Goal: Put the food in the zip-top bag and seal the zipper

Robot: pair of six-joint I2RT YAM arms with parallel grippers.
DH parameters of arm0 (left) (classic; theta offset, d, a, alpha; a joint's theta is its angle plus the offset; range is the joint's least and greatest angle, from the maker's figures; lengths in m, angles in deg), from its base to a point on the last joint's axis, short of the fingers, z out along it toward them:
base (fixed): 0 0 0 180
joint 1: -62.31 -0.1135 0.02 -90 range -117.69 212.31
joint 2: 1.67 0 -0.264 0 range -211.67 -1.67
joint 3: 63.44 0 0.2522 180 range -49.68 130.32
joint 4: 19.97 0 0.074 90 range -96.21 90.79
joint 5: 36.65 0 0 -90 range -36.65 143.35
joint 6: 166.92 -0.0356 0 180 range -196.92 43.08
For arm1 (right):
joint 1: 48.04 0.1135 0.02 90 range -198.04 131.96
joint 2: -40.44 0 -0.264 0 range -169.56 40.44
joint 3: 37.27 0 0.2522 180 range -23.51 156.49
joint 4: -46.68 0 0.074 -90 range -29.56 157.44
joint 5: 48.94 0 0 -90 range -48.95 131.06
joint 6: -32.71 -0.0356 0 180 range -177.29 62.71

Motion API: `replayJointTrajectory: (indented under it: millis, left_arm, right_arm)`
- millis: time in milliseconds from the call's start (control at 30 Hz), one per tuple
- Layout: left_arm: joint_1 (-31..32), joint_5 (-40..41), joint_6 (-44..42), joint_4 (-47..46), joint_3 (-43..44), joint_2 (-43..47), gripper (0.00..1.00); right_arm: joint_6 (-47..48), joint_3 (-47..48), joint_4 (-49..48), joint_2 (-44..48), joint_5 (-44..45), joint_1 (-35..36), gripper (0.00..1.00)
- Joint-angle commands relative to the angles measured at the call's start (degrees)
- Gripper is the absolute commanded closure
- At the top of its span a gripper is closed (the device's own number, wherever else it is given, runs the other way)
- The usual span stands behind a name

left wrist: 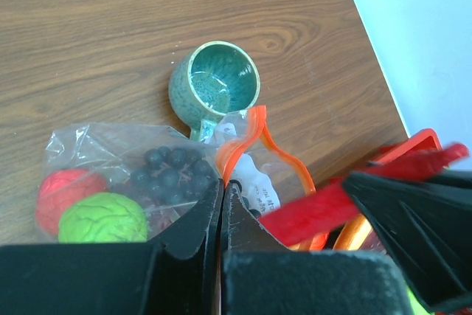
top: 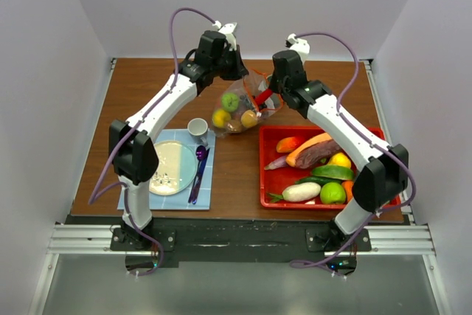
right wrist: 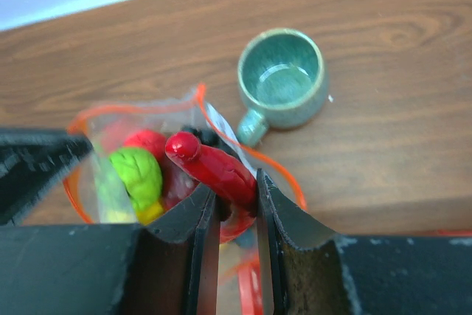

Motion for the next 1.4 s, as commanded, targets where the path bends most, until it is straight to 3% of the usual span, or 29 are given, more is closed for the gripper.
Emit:
replayJointTrajectory:
  millis: [0,433,467,500,667,700,800,933,1033,1167,1367]
  left_arm:
    - [-0.7,-1.8,1.3,-2.3,3.1,1.9,1.0]
    - [-1.1,-2.2,3.5,-4.4,3.7,1.8,1.0]
    - [-1.2,-2.2,3.6,-4.4,3.8,1.9,1.0]
    - [-1.3,-2.2,3.7,-4.7,3.8,2.0,1.0]
    - [-1.7,-2.2,4.3,-5.1,3.6,2.6,1.0]
    - [-1.8,-2.3,4.4,-5.4,3.5,2.7,1.0]
    - [-1.8,-2.6,4.6,-5.6,3.4,2.9,1.0]
    - [-2.1,-2.7,4.6,-5.6,3.1,3.1,1.0]
    - [-2.2,-2.9,4.4,-5.6,3.0,3.3,1.0]
    - [-2.3,-3.6,4.3,-5.5,3.4,3.1,1.0]
    - [-2.3,-3.8,4.1,-5.1,3.6,3.0,1.0]
  right_arm:
    - [0.3,5.3,-7.2,-2.3,0.0,1.0,0.95]
    - [1.4,1.8,-8.5,-4.4,-4.5,4.3,0.73]
    - [1.9,1.8,-8.6,-4.4,-4.8,4.3,0.7]
    - [2.3,1.8,-8.4,-4.5,-5.2,4.3,0.61]
    - [3.2,4.4,-4.1,-6.7,-6.3,4.1,0.46]
    - [3.2,4.7,-3.7,-6.9,-6.7,4.2,0.35]
    - [4.2,7.5,-1.7,-6.9,-8.1,4.1,0.22]
    - [5.3,15.0,8.7,-6.5,-4.1,4.0,0.22]
    - [3.1,13.2,13.2,-2.8,-4.8,1.2,0.23]
    - [2.6,6.4,12.4,0.4,-10.3,-3.9,0.28]
    - [4.6,-1.1,7.7,0.6,-18.5,-5.6,0.34]
